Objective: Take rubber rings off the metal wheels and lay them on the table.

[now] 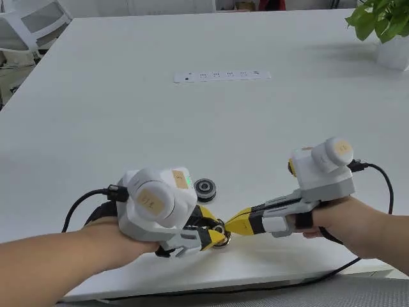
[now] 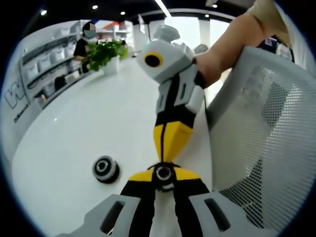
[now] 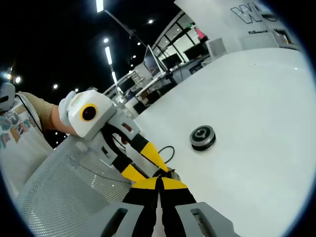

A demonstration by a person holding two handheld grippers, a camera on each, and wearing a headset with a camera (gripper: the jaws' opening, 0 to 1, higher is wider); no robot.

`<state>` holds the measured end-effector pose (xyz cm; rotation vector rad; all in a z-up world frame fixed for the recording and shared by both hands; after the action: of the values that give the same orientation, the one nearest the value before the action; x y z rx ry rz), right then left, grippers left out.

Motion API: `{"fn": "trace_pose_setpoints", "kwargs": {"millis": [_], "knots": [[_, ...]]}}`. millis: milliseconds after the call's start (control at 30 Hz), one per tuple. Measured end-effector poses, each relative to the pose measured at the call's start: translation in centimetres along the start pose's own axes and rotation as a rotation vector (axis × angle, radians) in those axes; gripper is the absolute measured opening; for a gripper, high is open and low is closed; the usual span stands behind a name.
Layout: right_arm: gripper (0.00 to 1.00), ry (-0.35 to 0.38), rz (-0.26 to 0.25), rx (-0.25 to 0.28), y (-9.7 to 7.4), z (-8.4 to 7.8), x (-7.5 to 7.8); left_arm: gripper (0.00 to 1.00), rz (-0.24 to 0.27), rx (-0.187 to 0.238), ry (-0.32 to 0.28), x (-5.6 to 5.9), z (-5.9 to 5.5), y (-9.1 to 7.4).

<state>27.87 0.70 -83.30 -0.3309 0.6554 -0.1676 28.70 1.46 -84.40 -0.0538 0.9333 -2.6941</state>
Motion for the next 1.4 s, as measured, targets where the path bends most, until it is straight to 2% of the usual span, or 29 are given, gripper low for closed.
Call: {"fn": "trace_pose_setpoints", "kwargs": {"millis": [300,433,500,633,933,967,1033,1133,1400], "knots": [[0.0,0.041,0.051,0.004,0.2,0.1,-1.0,0.13,-0.009,-0.003,0.012,0.4,0.1,0.1],[0.0,0.072,0.049,0.02,0.1,0.1,-0.6,0.13,-0.002,-0.011,0.003,0.4,0.1,0.1],[0.0,0.065,0.045,0.019,0.1,0.1,-0.2,0.13,0.001,-0.01,0.0,0.3,0.1,0.2],[0.0,0.071,0.052,0.022,0.2,0.1,-0.3,0.13,0.003,-0.01,-0.001,0.3,0.1,0.2],[0.0,0.079,0.031,0.031,-0.4,0.1,0.7,0.15,-0.01,-0.019,-0.035,0.2,0.0,-0.1],[0.0,0.079,0.027,0.029,-0.4,0.1,0.8,0.17,-0.01,-0.016,-0.04,0.2,0.1,-0.2],[0.0,0.083,0.024,0.032,-0.4,0.1,0.9,0.27,-0.026,-0.021,-0.055,0.5,0.0,-0.2],[0.0,0.079,0.022,0.029,-0.4,0.0,0.9,0.26,-0.029,-0.023,-0.042,0.6,0.0,-0.5],[0.0,0.075,0.027,0.03,-0.4,0.1,0.7,0.34,-0.03,0.017,-0.059,0.4,0.9,-2.1]]}}
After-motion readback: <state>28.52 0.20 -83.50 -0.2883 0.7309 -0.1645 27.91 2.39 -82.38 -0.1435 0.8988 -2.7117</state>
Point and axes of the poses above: the centre of the closed fingertips' face, and the gripper's own axes: y roughly forward along the fingers, x roughly to its right, z roughly out of its top, the point moved 1 cm from there along -y, roughly backward along the fingers, and after that the axes turned 3 degrees about x, right-handed, at the moved point
